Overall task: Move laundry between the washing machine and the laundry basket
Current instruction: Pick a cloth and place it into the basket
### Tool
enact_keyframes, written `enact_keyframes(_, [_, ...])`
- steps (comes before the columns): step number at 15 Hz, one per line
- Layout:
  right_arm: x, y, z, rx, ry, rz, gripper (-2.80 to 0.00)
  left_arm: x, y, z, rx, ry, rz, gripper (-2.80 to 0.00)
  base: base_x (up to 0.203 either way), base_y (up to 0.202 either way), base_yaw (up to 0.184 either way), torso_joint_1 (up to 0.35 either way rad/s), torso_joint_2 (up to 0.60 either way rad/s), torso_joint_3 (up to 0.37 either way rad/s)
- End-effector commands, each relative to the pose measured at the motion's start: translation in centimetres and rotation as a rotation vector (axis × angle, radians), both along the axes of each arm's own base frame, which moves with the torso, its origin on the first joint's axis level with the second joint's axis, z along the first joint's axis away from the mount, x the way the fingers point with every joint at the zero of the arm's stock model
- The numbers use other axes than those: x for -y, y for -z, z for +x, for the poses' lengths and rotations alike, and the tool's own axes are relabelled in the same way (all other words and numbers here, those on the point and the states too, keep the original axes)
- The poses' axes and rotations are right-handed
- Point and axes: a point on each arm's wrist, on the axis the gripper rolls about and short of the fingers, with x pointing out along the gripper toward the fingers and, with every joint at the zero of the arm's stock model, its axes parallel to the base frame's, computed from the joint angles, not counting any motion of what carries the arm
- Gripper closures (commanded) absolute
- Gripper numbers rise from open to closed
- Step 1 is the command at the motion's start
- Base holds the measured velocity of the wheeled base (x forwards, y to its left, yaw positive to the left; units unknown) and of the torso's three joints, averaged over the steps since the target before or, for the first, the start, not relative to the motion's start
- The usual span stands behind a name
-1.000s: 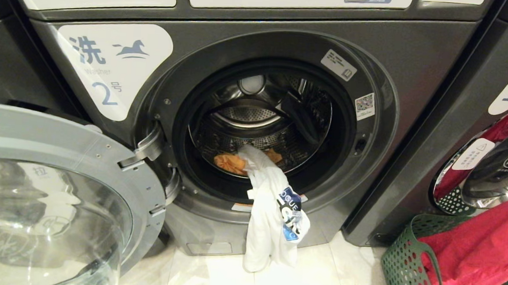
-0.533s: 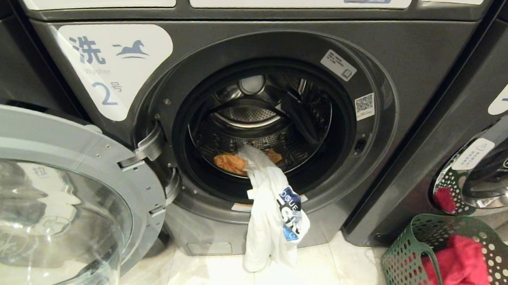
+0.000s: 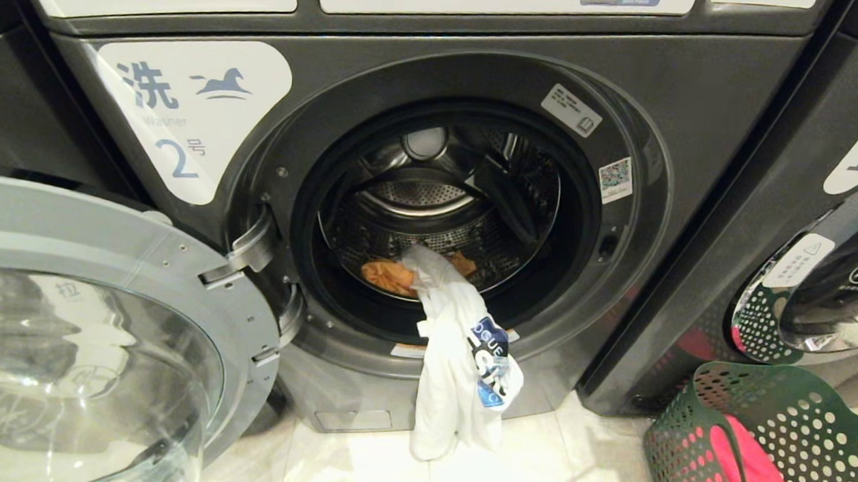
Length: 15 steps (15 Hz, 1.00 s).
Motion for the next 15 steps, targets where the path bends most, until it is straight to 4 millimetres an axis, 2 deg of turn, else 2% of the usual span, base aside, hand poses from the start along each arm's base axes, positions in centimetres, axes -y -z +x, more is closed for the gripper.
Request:
enact_keyframes(1, [-3.5,0.5,-1.8,0.035,-0.240,-0.016,-2.80,0.0,0.0,0.0,0.001,-0.001,0.000,0.00,0.000,0.000,0.000,0.000,0.00,0.000])
enact_keyframes(3, [-7.2,2.4,-2.2,-0.029,-0.468,-0.024,-2.80,0.0,0.0,0.0,0.001,-0.001,0.000,0.00,0.000,0.000,0.000,0.000,0.00,0.000])
enact_keyframes(5, [-10.0,4.3,-1.7,-0.131,-0.589,-0.034,-2.80,0.0,0.0,0.0,0.001,-0.001,0.000,0.00,0.000,0.000,0.000,0.000,0.00,0.000])
enact_keyframes(7, [-11.7,6.6,1.4,-0.262,-0.595,-0.022,-2.80,0.0,0.0,0.0,0.001,-0.001,0.000,0.00,0.000,0.000,0.000,0.000,0.00,0.000])
enact_keyframes(10, [-13.9,9.5,7.5,-0.394,-0.487,0.002,-2.80,0.0,0.0,0.0,0.001,-0.001,0.000,0.00,0.000,0.000,0.000,0.000,0.00,0.000])
enact_keyframes(13, [-17.2,11.3,12.4,-0.430,-0.452,-0.010,-2.80,0.0,0.0,0.0,0.001,-0.001,0.000,0.00,0.000,0.000,0.000,0.000,0.00,0.000])
enact_keyframes(15, [-19.5,12.5,14.6,-0.443,-0.449,-0.019,-2.80,0.0,0.0,0.0,0.001,-0.001,0.000,0.00,0.000,0.000,0.000,0.000,0.00,0.000])
